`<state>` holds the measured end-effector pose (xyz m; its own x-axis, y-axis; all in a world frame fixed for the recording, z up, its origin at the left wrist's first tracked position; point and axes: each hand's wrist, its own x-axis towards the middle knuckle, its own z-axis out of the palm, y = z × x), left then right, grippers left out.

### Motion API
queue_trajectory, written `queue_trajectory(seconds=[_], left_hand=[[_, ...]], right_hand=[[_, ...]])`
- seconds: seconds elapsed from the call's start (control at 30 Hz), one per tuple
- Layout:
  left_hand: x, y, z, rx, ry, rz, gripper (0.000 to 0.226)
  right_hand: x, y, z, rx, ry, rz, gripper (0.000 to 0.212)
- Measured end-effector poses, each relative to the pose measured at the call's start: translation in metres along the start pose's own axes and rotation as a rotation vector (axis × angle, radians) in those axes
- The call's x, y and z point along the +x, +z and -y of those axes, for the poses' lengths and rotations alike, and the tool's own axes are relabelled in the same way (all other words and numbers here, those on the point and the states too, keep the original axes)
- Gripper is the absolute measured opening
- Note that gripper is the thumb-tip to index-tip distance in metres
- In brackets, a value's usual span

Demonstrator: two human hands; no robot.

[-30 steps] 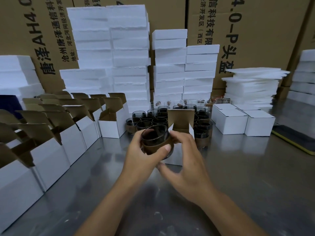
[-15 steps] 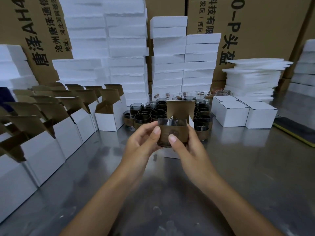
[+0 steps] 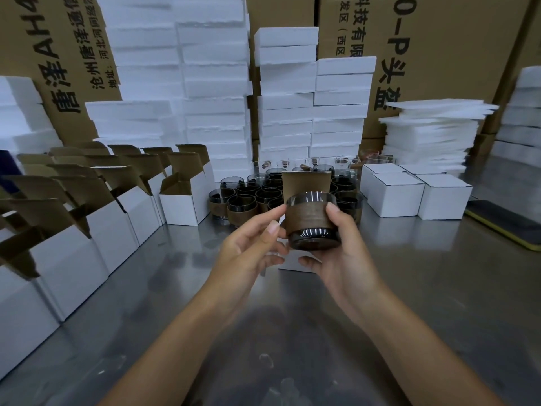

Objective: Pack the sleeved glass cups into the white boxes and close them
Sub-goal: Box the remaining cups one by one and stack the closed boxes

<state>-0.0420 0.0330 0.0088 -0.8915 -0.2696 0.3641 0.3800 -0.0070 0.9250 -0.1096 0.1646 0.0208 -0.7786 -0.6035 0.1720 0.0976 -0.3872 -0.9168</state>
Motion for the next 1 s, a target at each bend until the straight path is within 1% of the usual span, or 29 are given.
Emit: queue_trajectory(seconds=[0.1, 0.13, 0.2, 0.23, 0.3, 0.37, 0.43, 0.5, 0.6, 0.77, 1.0], left_hand=[[-0.001, -0.001, 0.0, 0.01, 0.005, 0.007, 0.034], [-0.001, -0.001, 0.0, 0.019, 0.005, 0.009, 0.034], [-0.001, -0.001, -0.001, 0.024, -0.001, 0.008, 0.035], [-0.001, -0.001, -0.001, 0.02, -0.006, 0.004, 0.035], [-0.001, 0.0, -0.002, -0.007, -0.018, 0.0, 0.036], [-0.002, 0.001, -0.004, -0.06, -0.037, 0.002, 0.035], [-0.002, 0.002, -0.006, -0.107, -0.075, 0.004, 0.044], [-0.003, 0.003, -0.007, -0.113, -0.124, 0.011, 0.053], [-0.003, 0.005, -0.007, -0.098, -0.157, 0.051, 0.055], [-0.004, 0.006, -0.005, -0.073, -0.15, 0.095, 0.056], [-0.001, 0.005, -0.004, -0.109, -0.098, 0.085, 0.044]], right_hand=[[0.0, 0.001, 0.001, -0.002, 0.006, -0.006, 0.053], [0.0, 0.001, 0.001, -0.01, 0.008, -0.012, 0.051], [0.0, 0.001, 0.001, -0.044, -0.001, -0.04, 0.04], [0.0, 0.001, 0.0, -0.079, -0.02, -0.067, 0.038], [0.001, 0.001, -0.003, -0.169, -0.109, -0.126, 0.037], [-0.002, 0.003, -0.005, -0.272, -0.262, -0.143, 0.038], [-0.005, 0.006, -0.008, -0.397, -0.384, -0.156, 0.051], [-0.007, 0.006, -0.013, -0.54, -0.439, -0.202, 0.063], [-0.008, 0.005, -0.016, -0.683, -0.507, -0.242, 0.067], [-0.008, 0.004, -0.015, -0.698, -0.574, -0.246, 0.069], [-0.009, 0.004, -0.013, -0.707, -0.599, -0.196, 0.072]])
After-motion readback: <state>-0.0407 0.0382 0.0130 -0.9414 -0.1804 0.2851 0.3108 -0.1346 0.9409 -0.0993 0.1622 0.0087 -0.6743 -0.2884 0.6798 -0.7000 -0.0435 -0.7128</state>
